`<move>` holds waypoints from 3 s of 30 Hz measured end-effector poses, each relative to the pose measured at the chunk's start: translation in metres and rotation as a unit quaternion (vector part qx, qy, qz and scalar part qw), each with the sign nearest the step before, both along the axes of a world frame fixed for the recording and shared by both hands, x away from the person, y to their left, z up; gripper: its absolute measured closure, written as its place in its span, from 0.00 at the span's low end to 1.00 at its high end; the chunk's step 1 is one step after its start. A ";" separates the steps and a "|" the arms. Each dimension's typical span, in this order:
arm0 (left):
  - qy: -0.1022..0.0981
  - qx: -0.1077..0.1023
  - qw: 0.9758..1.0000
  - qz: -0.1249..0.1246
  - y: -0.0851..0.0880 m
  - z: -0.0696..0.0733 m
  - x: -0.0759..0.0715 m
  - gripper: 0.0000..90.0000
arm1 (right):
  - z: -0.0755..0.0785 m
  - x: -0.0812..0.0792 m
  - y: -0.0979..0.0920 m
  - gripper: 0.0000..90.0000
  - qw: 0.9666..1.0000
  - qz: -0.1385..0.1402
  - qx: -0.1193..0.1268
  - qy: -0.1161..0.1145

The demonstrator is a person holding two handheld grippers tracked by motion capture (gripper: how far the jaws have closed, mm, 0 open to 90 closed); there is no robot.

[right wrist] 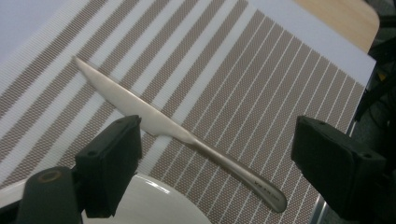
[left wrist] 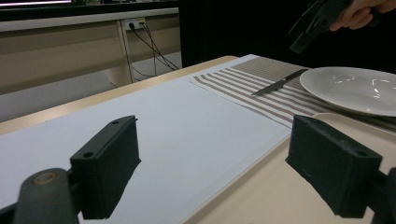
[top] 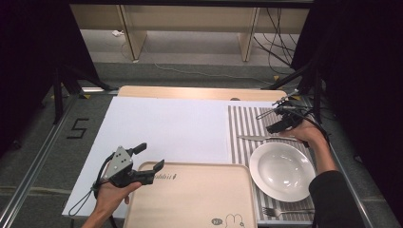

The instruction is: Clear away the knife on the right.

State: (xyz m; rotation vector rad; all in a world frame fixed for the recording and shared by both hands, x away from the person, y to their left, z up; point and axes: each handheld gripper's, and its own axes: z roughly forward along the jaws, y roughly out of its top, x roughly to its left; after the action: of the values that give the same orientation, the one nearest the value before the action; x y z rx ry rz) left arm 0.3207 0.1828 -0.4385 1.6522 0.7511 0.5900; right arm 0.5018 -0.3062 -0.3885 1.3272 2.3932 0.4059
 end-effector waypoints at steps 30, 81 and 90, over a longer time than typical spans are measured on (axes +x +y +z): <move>-0.001 0.003 1.000 0.002 0.001 0.002 0.000 0.18 | -0.043 0.030 -0.014 0.29 0.992 -0.023 -0.033 0.118; -0.002 0.006 1.000 0.005 0.002 0.001 0.000 0.18 | -0.064 0.041 -0.014 0.49 0.987 0.022 -0.065 0.147; -0.002 0.008 1.000 0.003 0.000 0.001 -0.001 0.18 | -0.063 0.040 -0.011 0.61 0.985 0.032 -0.061 0.158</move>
State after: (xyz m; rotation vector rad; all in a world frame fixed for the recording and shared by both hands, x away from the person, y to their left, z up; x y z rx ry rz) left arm 0.3200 0.1833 -0.4379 1.6630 0.7509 0.6050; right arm 0.5414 -0.3171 -0.4512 1.3451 2.6736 0.0648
